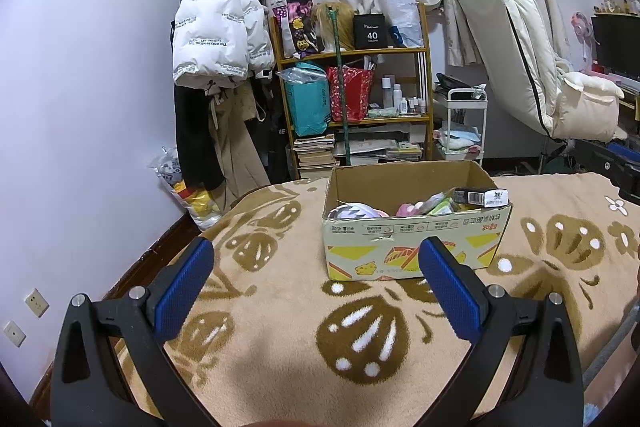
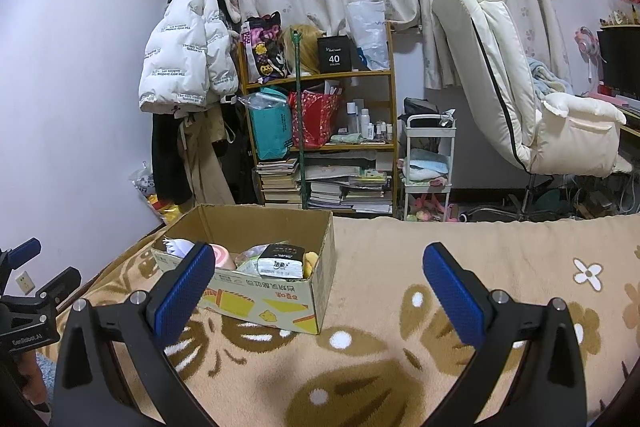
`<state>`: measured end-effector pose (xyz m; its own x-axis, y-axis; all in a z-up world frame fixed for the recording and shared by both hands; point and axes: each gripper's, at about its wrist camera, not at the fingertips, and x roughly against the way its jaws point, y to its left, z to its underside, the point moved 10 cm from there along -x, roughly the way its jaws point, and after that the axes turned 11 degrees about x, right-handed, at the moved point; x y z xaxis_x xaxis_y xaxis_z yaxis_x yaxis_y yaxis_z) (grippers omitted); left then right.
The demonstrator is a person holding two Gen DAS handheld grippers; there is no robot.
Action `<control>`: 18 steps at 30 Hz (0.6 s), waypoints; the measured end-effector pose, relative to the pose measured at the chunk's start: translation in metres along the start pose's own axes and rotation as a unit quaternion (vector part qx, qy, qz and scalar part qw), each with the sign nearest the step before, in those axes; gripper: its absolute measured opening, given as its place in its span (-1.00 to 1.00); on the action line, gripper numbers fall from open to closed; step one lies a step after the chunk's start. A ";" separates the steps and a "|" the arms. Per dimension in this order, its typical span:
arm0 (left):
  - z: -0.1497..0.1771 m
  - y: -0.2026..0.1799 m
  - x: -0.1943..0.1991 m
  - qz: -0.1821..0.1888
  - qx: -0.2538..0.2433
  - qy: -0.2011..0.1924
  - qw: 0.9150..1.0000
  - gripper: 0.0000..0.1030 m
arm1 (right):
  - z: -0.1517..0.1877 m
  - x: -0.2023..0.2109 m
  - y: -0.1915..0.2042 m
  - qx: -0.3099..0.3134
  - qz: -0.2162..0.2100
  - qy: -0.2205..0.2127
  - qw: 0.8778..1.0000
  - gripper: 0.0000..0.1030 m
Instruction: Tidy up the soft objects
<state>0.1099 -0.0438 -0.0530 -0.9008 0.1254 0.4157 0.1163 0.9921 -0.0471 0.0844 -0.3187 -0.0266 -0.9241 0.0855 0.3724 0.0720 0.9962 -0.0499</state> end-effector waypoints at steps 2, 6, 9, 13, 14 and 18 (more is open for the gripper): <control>0.000 0.000 0.000 0.000 0.000 0.000 1.000 0.97 | 0.000 0.000 0.000 0.000 0.000 0.000 1.000 1.00; 0.000 0.000 0.000 0.000 0.000 0.000 1.000 0.97 | -0.001 0.000 0.000 0.000 0.000 0.000 1.000 1.00; 0.000 0.000 0.000 0.000 0.000 0.000 1.000 0.97 | 0.001 -0.001 0.001 0.000 0.001 0.002 1.000 1.00; 0.000 0.000 0.000 0.000 0.000 0.000 1.000 0.97 | 0.008 -0.004 0.002 -0.001 -0.002 0.007 1.000 1.00; -0.001 0.001 0.000 0.001 0.000 0.000 1.000 0.97 | 0.008 -0.004 0.002 -0.001 -0.002 0.007 1.000 1.00; 0.000 0.000 0.000 0.000 0.000 0.000 1.000 0.97 | 0.007 -0.004 0.002 -0.001 -0.002 0.007 1.000 1.00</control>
<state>0.1101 -0.0434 -0.0527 -0.9007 0.1248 0.4161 0.1156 0.9922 -0.0474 0.0851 -0.3173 -0.0347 -0.9194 0.0823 0.3847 0.0700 0.9965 -0.0459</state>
